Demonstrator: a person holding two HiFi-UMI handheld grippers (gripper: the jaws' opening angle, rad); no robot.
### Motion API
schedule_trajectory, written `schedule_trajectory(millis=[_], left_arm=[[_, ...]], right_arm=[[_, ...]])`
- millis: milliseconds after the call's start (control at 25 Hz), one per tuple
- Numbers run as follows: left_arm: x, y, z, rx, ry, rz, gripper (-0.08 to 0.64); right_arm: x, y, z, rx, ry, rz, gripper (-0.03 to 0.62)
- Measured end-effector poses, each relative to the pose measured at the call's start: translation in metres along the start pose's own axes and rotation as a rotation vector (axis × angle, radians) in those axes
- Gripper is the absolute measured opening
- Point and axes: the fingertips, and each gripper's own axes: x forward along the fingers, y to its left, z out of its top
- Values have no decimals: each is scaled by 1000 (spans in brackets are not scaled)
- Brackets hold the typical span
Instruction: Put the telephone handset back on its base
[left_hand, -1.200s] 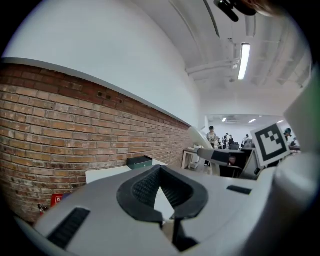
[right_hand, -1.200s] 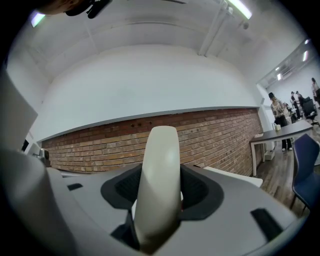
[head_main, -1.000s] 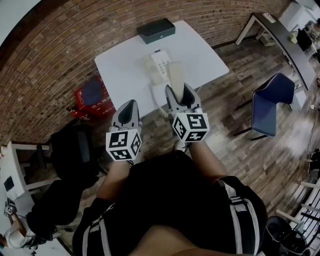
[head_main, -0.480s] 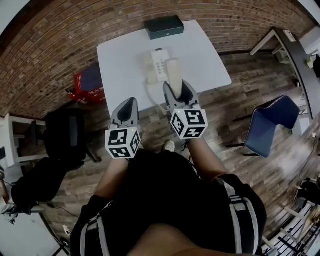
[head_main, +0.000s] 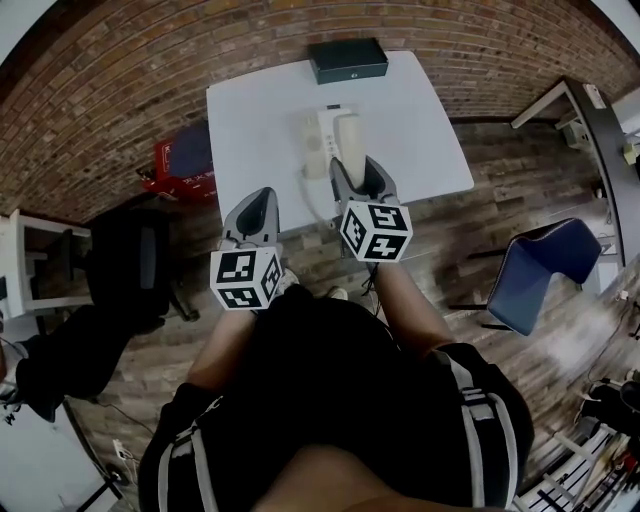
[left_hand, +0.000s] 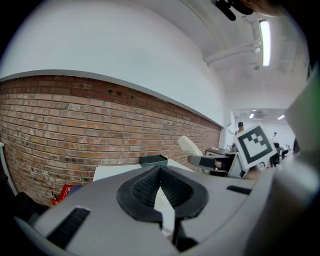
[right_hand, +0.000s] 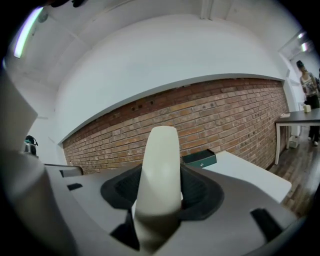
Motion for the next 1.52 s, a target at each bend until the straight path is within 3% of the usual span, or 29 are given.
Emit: schedule_trajectory(millis=[240,600,1360,1520], left_arm=[[11,27,12,-6,-15,12,-3],[22,62,18,-17,-15,31,-3],[44,111,24,-37,-13,44,-3],[44,121,25,-34,-11,58,-3]], right_arm=[[42,-6,-15,28,68,-54,202],[94,-7,-30,-30,149,-111,202],[183,-26,-103,-180,382,-198,202],[192,-35,-125,-166,435,-225,202]])
